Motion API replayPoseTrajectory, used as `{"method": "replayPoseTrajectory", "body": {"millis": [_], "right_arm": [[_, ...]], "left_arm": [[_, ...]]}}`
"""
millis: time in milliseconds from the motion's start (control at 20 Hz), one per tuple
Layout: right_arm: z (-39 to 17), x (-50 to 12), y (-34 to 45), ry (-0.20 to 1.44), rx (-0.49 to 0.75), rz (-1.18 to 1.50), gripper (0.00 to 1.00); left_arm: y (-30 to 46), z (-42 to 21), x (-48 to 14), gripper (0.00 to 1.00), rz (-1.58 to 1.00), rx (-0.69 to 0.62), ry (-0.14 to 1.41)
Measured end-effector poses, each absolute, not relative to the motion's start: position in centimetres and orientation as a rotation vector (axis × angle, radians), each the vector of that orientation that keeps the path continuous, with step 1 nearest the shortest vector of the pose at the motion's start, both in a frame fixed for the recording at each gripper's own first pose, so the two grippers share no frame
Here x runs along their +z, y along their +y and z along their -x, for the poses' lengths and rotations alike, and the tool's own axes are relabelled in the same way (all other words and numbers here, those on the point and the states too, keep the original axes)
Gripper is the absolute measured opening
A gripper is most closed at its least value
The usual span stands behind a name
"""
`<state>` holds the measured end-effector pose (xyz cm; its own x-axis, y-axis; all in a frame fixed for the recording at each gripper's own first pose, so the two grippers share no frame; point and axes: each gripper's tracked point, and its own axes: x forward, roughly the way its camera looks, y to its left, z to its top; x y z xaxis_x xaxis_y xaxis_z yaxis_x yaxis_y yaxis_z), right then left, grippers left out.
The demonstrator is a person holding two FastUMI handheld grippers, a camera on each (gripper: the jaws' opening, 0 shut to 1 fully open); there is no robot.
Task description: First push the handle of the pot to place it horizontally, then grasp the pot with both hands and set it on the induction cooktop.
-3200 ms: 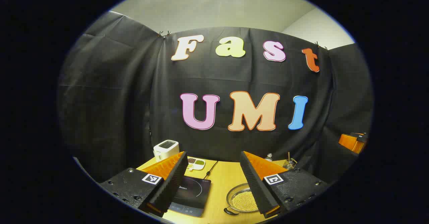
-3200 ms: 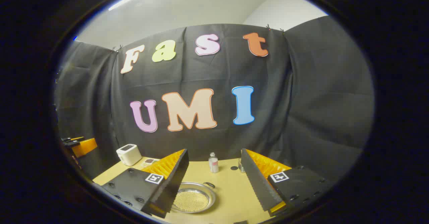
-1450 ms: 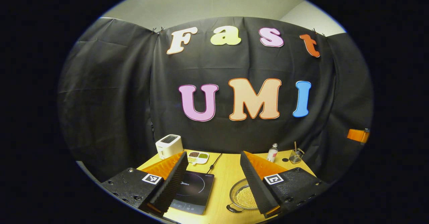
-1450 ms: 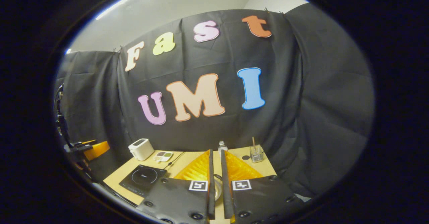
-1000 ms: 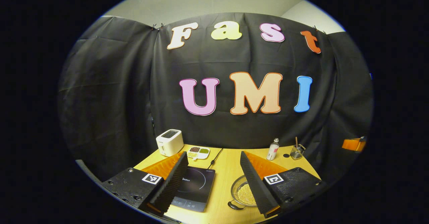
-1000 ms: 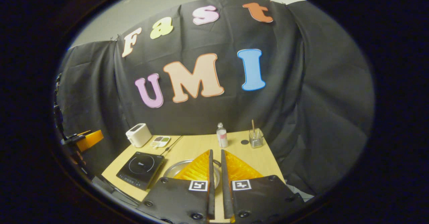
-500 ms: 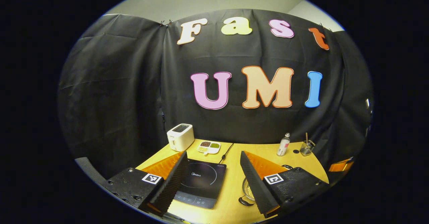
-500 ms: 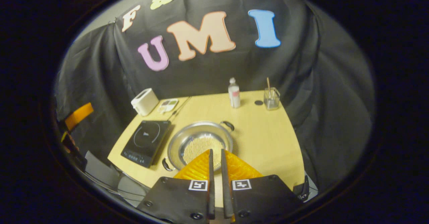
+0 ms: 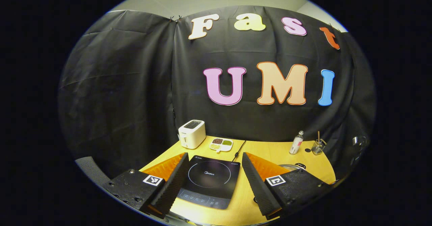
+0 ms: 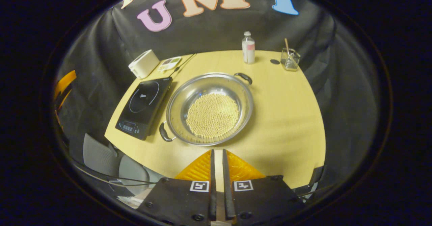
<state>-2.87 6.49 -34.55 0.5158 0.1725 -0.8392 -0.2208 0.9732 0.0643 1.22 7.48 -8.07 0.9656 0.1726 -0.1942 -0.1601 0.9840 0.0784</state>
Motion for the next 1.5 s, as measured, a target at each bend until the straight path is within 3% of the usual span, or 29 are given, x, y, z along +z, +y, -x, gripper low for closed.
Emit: {"method": "replayPoseTrajectory", "body": {"millis": [250,300,600,900,950,1000,1500], "right_arm": [[4.6,-37.9,8.9,1.133,0.205,0.099,0.13],[4.9,-38.5,9.4,1.160,0.194,0.093,0.13],[6.6,-42.8,12.2,1.288,0.139,0.132,0.12],[5.5,-45.7,14.7,1.291,0.091,0.141,0.11],[5.3,-46.1,14.9,1.290,0.083,0.140,0.11],[5.0,-46.3,15.3,1.289,0.073,0.132,0.11],[1.8,-47.3,19.6,1.238,-0.018,-0.051,0.12]], "left_arm": [[9.5,-4.3,-8.9,0.92,-0.055,0.118,0.227],[9.8,-5.0,-9.3,0.96,-0.051,0.106,0.237],[12.1,-6.9,-10.9,0.96,-0.038,0.046,0.274],[14.5,-7.1,-12.5,0.92,-0.038,-0.001,0.306],[14.9,-7.1,-12.7,0.96,-0.043,-0.007,0.310],[15.3,-7.1,-12.9,0.92,-0.049,-0.010,0.316],[18.1,-7.6,-15.3,0.96,-0.025,-0.018,0.358]]}}
